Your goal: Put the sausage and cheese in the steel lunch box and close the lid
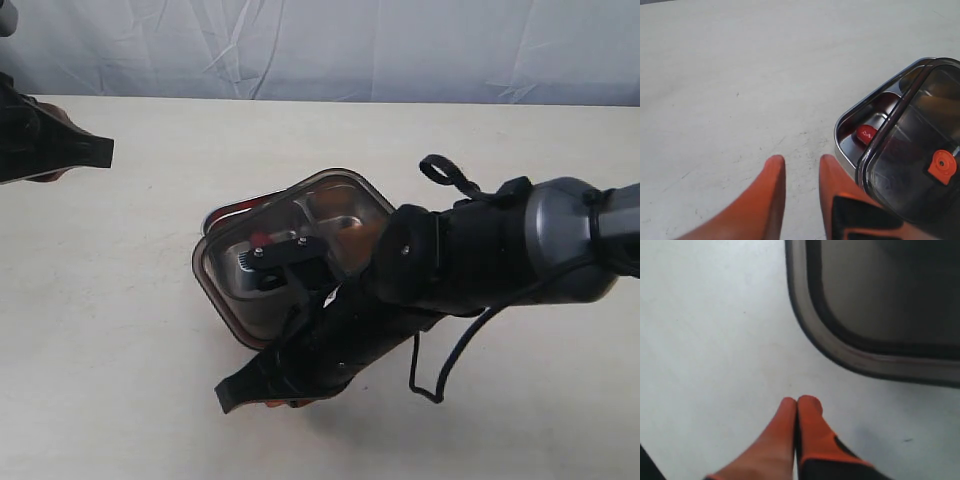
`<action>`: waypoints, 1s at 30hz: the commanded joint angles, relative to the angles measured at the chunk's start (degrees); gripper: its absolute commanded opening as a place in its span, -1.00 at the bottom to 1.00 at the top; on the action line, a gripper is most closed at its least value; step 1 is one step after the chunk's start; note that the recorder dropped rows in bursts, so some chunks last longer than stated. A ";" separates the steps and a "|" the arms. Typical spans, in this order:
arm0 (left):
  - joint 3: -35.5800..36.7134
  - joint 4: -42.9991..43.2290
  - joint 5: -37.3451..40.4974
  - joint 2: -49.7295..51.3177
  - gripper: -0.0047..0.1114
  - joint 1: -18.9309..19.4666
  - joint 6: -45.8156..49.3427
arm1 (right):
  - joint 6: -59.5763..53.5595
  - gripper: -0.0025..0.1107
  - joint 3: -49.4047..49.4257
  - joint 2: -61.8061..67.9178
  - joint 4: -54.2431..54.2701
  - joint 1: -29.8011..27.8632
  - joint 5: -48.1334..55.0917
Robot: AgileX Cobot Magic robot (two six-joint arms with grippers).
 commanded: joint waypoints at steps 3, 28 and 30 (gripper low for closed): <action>0.35 -0.18 -0.24 -0.42 -0.51 0.29 -0.37 | 0.10 -0.97 -0.10 0.59 -0.03 0.15 -3.99; 0.35 -0.28 -0.32 -0.42 -0.51 0.29 -0.37 | 0.10 -0.97 -5.95 0.59 -3.09 0.15 -7.14; 0.35 -0.28 -0.20 -0.42 -0.51 0.29 -0.37 | 0.10 -0.97 -6.31 0.59 -3.09 0.15 -6.72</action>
